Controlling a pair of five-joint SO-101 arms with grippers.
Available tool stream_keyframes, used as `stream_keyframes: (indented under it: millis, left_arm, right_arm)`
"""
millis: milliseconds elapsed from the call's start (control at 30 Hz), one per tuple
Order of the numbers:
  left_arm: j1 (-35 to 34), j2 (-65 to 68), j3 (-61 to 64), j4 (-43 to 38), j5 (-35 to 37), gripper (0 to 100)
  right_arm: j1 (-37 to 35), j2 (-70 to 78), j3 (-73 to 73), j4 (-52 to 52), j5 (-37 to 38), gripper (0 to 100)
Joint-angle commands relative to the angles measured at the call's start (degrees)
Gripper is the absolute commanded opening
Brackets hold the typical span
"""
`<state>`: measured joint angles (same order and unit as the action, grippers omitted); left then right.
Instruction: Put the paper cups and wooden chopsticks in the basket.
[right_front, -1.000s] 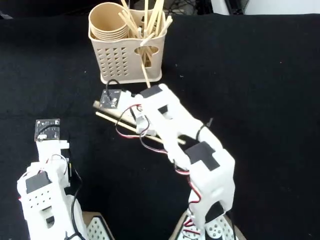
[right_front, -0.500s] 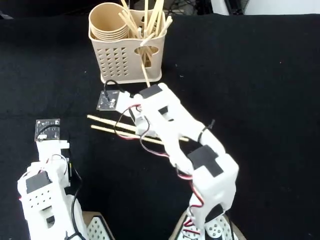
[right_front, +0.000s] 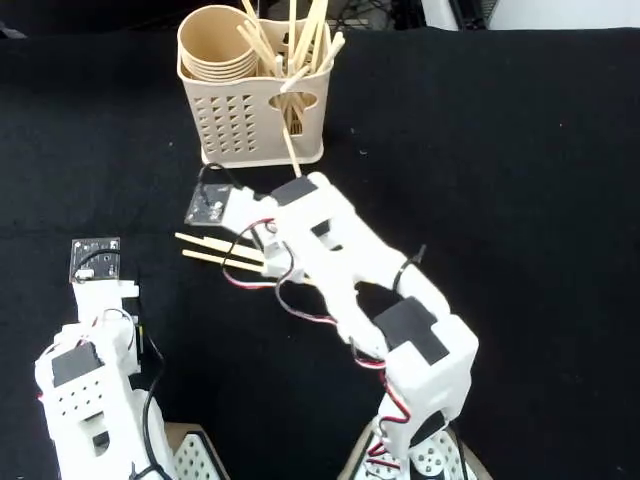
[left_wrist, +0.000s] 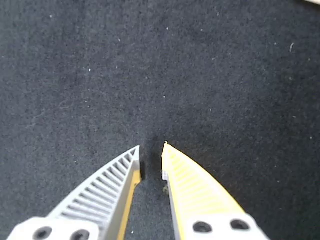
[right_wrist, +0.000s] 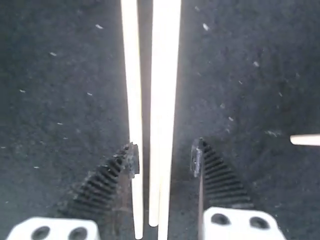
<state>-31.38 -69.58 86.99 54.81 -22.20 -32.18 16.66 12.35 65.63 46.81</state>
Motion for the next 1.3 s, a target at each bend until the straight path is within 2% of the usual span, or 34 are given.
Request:
stream_keyframes:
  millis: [0,167,333,567,733,767,1000,1267]
  left_arm:
    - [0.7,-0.6,-0.3,-1.0,0.0,9]
    - [0.7,-0.6,-0.3,-1.0,0.0,9]
    - [0.7,-0.6,-0.3,-1.0,0.0,9]
    - [0.7,-0.6,-0.3,-1.0,0.0,9]
    - [0.7,-0.6,-0.3,-1.0,0.0,9]
    - [0.7,-0.6,-0.3,-1.0,0.0,9]
    - [0.7,-0.6,-0.3,-1.0,0.0,9]
    - [0.7,-0.6,-0.3,-1.0,0.0,9]
  right_arm:
    - [-2.8,-0.7,1.1,-1.0,-1.8,19.5]
    - [-2.7,-0.7,4.3,-8.0,-3.3,22.6]
    - [-1.6,2.3,2.6,-9.1,-3.3,22.5]
    - [0.5,15.2,-14.5,5.6,-2.5,21.1]
    - [0.1,20.5,-21.7,11.5,-0.6,2.0]
    - [0.1,20.7,-21.8,11.7,-0.6,1.1]
    - [0.5,19.1,-22.3,11.6,-0.7,1.2]
    - [1.4,8.7,-21.8,12.0,-0.7,1.2]
